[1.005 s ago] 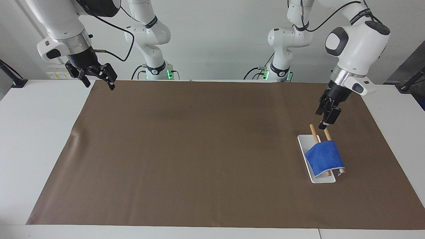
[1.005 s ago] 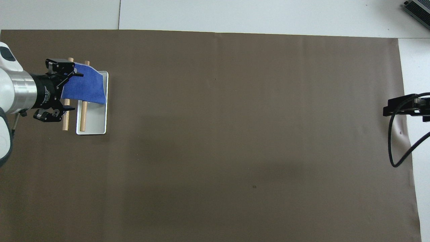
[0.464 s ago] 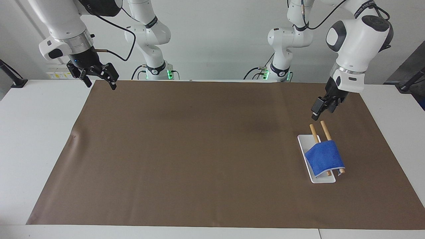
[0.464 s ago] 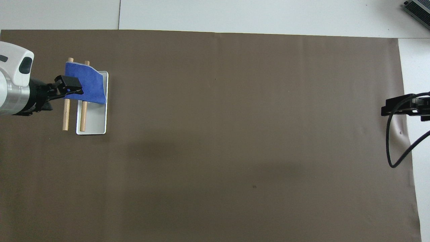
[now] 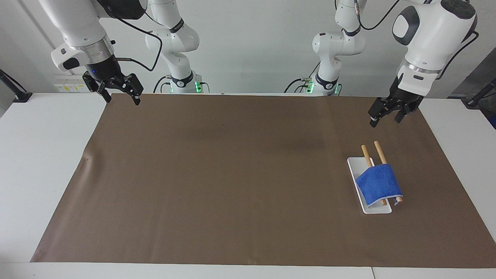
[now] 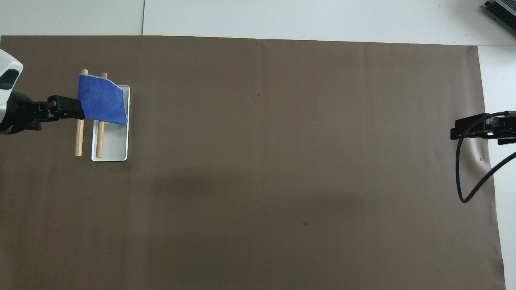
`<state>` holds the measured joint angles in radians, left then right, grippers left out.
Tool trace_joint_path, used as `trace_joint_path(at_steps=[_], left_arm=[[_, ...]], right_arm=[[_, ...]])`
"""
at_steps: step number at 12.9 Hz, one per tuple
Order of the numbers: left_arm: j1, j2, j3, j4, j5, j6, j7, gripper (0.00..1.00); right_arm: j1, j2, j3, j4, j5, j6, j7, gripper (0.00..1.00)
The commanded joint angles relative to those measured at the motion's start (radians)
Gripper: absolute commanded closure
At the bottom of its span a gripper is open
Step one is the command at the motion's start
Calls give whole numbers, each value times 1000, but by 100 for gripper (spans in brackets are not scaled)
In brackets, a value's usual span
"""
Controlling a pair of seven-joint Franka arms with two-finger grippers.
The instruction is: Right arm passes towel to left arm to hang
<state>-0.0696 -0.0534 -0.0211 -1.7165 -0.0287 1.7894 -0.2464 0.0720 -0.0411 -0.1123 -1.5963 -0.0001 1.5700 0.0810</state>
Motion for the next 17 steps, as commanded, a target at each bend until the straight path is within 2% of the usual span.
trace_joint_path(at_steps=[1, 5, 8, 12, 17], left_arm=[[8, 13, -5, 84, 58, -109, 35, 0], [17, 47, -3, 176, 72, -209, 122, 0], [21, 47, -5, 178, 70, -231, 142, 0], [31, 35, -3, 176, 69, -222, 441, 0], [50, 30, -5, 161, 67, -188, 444, 0]], right_arm=[[0, -3, 5, -7, -18, 5, -14, 0], [-14, 1, 3, 5, 0, -12, -10, 0], [-12, 1, 3, 4, -3, -10, 28, 0], [-12, 0, 2, 1, -3, -10, 13, 0], [-14, -2, -1, 2, -1, -13, 19, 0]])
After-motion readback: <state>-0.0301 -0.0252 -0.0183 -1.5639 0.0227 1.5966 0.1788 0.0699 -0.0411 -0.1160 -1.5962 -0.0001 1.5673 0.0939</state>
